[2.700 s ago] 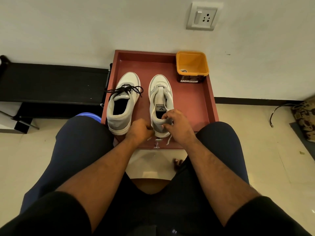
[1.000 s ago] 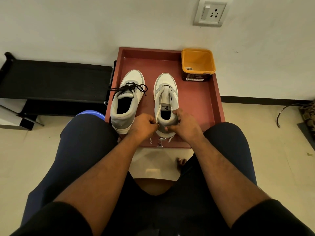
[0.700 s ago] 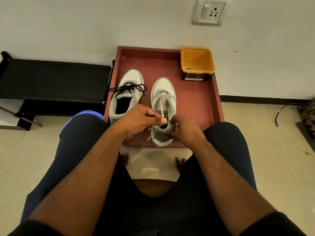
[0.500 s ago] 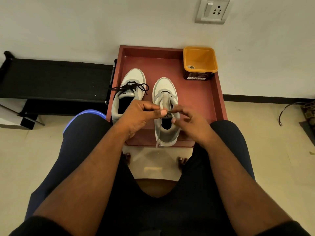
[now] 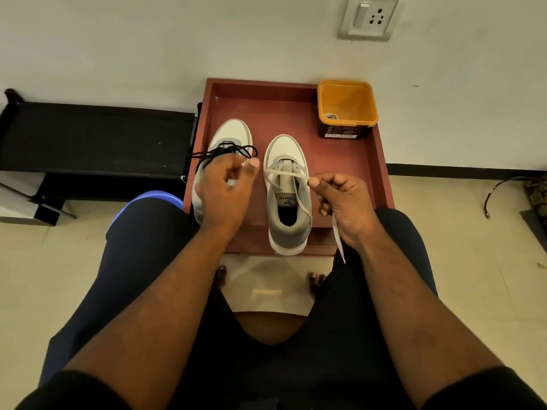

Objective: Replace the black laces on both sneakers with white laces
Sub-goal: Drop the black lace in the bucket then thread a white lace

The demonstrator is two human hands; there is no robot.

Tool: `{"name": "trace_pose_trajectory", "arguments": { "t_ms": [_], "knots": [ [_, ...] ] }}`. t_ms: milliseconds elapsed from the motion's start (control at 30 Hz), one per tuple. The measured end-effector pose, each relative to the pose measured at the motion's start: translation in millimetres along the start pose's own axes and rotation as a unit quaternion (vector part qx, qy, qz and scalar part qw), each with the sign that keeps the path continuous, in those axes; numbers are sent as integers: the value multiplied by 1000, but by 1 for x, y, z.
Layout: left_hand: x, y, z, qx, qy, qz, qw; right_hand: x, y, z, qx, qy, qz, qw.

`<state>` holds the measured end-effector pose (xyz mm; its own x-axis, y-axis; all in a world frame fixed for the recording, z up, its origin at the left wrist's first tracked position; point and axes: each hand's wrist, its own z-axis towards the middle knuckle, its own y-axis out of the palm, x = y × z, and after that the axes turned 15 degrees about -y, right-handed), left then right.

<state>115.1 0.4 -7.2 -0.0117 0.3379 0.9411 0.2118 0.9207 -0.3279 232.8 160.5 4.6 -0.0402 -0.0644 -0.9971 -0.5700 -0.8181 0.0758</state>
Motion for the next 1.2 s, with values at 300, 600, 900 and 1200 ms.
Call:
{"name": "trace_pose_trajectory", "arguments": {
  "t_ms": [300, 600, 900, 1200],
  "knots": [
    [0, 20, -15, -170, -11, 3, 985, 0, 5, 0, -38, 29, -23, 999],
    [-12, 9, 6, -49, 64, 202, 976, 6, 2, 6, -33, 22, -49, 998],
    [0, 22, -9, -176, -68, 13, 982, 12, -1, 13, 8, 4, -62, 998],
    [3, 24, -2, -280, -62, -47, 957, 14, 12, 19, -9, 3, -19, 1000]
  ]
}}
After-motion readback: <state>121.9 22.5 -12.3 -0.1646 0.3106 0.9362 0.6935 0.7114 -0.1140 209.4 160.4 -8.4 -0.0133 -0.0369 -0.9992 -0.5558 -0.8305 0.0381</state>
